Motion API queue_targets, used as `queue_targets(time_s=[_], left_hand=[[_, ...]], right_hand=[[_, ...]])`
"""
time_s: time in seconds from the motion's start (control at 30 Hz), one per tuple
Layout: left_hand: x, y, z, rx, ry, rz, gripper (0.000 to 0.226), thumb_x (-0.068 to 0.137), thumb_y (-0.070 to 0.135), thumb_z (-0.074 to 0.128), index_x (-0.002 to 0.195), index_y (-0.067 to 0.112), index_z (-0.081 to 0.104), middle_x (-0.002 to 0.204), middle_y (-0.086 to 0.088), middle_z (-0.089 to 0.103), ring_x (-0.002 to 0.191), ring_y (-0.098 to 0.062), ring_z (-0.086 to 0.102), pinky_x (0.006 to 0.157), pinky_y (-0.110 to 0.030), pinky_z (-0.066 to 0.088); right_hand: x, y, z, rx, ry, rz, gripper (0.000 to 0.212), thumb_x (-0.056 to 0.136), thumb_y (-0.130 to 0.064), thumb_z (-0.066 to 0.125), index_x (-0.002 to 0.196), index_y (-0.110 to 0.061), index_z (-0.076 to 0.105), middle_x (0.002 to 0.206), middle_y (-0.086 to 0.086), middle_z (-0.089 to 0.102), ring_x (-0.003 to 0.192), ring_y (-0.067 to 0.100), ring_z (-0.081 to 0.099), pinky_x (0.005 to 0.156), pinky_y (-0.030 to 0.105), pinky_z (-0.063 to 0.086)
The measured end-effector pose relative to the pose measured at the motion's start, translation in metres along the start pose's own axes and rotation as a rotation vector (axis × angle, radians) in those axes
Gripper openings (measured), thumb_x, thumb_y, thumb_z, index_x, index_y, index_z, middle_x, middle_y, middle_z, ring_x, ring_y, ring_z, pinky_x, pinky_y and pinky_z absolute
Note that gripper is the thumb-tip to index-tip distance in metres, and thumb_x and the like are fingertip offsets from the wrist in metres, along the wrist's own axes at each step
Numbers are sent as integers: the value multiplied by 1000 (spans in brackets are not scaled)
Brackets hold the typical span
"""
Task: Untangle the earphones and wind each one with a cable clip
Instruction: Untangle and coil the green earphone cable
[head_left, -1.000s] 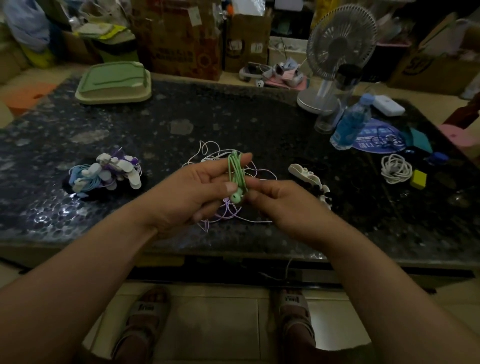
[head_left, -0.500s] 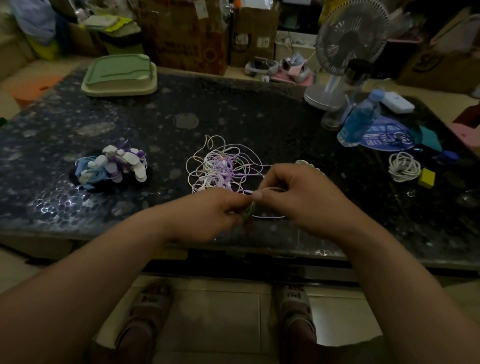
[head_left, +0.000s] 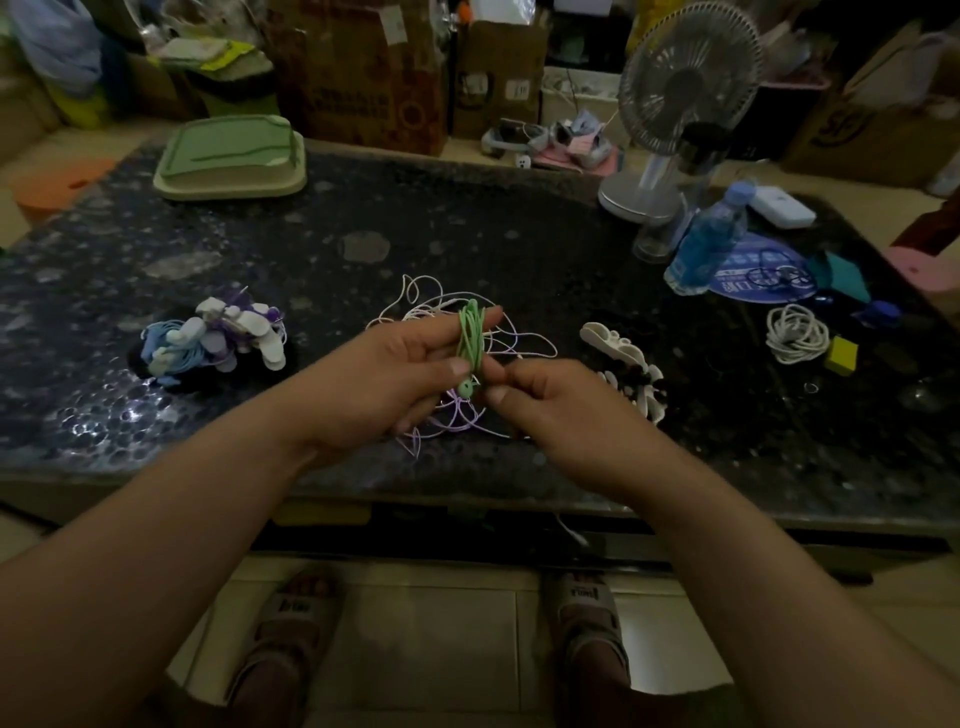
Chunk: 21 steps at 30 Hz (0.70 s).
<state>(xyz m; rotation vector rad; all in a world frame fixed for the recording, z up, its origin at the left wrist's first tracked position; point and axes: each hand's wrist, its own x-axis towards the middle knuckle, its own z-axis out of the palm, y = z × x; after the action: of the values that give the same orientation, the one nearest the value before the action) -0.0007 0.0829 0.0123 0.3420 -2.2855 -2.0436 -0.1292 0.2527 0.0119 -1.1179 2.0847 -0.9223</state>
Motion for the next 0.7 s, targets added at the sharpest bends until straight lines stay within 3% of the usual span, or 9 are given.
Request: queue_targets(time_s=[0.07,0.17,0.23,0.3,0.4,0.47,0.53,0.57,0.7], left_hand=[[0,-5,1,78,65,-6,55,108,3,45,155,32,43,126,2,74,44,-6,34,43,-17,33],[1,-4,5,138,138,-10,54,108,5,47,153,36,45,122,3,75,47,-4,40,46,-15,39],[0,-8,5,305,135,29,51,108,7,51,147,40,51,121,2,75,64,-6,66,66,-19,57],[-1,-12,4,552,59,53,39,107,15,55,133,42,64,114,3,75,98,-15,72,93,-40,59],[-5,-11,4,684,-176,-30,31,107,20,55,127,41,66,113,9,73,105,-13,69,97,-41,54],[-8,-4,7,560,-336,-64,32,108,16,54,129,36,66,112,13,74,85,-7,68,82,-34,57],[-11,2,11,228,-428,-100,43,108,6,51,141,32,60,115,5,75,54,-7,51,53,-21,44],[-13,4,11,46,-438,-96,48,107,4,50,147,30,56,119,-2,74,47,-7,42,47,-17,37],[-8,11,8,-369,-248,1,54,99,8,53,149,29,55,130,-11,67,41,-2,33,46,-15,25]], right_hand=[[-1,-4,-2,-160,-40,4,28,107,-33,54,99,-14,74,85,14,70,69,22,62,64,35,49],[-3,-8,-1,-178,-126,36,33,108,-32,53,102,-8,74,83,4,73,67,19,63,54,22,44],[-5,-11,-2,-174,-85,-5,30,106,-33,55,99,-11,74,78,-6,70,71,19,66,63,28,52],[-4,-10,-8,-183,-18,-56,23,103,-34,60,93,-19,75,81,-1,72,78,21,69,74,42,57],[-5,-4,-22,-151,74,-86,15,97,-34,71,88,-22,76,80,-2,73,74,14,68,70,42,57],[-4,0,-30,59,97,-74,12,94,-27,76,89,-16,74,73,-4,71,64,4,64,60,27,52],[-4,4,-35,350,57,-6,15,96,-21,72,93,-6,71,68,-3,65,55,4,58,51,19,45],[-2,6,-35,442,32,18,15,98,-22,69,94,-7,70,66,-2,61,51,7,50,47,19,38],[2,10,-16,522,-28,45,22,100,-34,60,96,-14,69,64,2,48,52,8,34,50,25,26]])
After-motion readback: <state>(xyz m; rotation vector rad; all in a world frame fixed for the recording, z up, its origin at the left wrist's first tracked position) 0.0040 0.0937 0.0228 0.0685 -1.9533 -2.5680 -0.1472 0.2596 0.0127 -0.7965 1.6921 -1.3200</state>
